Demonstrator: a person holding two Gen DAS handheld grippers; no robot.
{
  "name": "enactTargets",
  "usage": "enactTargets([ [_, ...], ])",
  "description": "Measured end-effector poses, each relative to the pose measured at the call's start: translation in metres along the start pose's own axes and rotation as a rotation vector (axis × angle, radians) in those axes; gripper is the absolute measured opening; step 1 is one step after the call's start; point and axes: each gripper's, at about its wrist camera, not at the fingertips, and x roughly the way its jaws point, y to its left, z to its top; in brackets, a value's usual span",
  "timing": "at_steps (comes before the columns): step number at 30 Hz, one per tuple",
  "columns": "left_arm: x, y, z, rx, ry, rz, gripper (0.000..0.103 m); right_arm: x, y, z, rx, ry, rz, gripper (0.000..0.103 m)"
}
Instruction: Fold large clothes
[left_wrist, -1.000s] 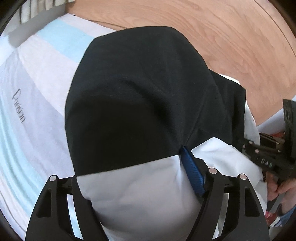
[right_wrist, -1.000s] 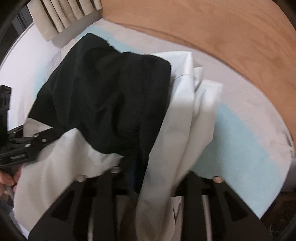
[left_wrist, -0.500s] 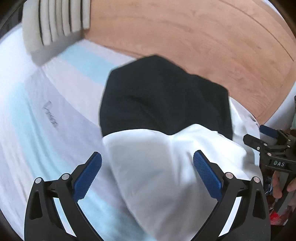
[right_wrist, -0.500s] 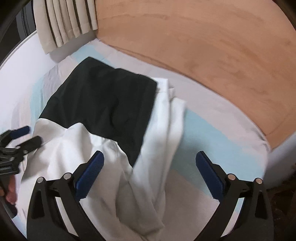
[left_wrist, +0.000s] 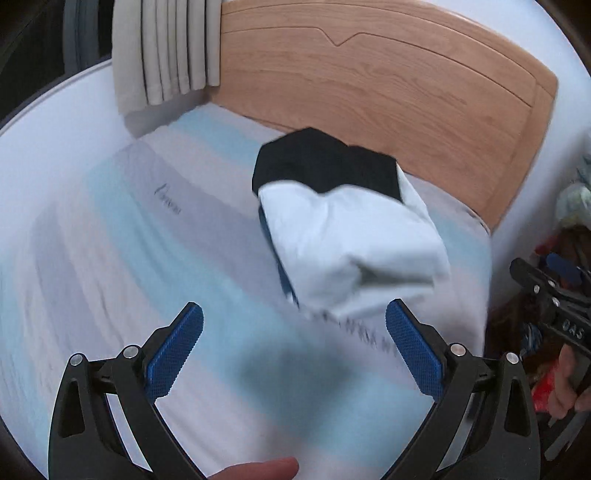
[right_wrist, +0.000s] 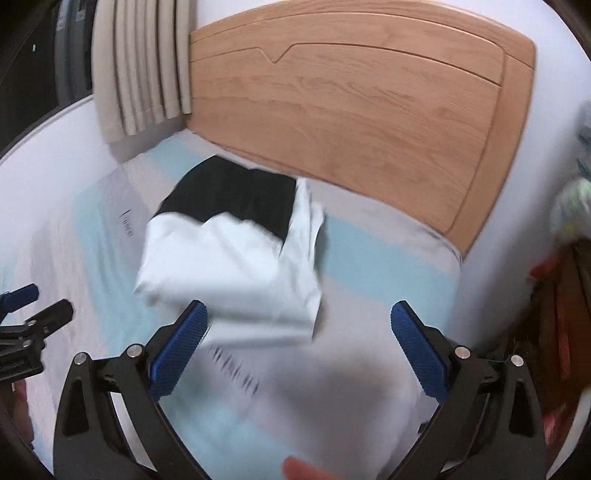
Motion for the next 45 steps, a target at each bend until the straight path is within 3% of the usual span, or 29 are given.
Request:
enactTargets([
  [9, -0.085, -0.021, -0.090, 0.021, -0.023, -0.020, 0.097, -0.094, 0.014, -0.082, 0.002, -0.008, -0.055, 0.096],
  [18, -0.094, -0.034, -0.140, 0.001, -0.011, -0.009, 0.097, -0.125, 0.016, -0.131, -0.017, -0.034, -0.031, 0.096],
  [45, -0.100, -0.060, -0.149, 0.019, -0.047, 0.007, 0.097, -0.141, 0.000, -0.143, -0.029, -0.047, -0.041, 0.096],
])
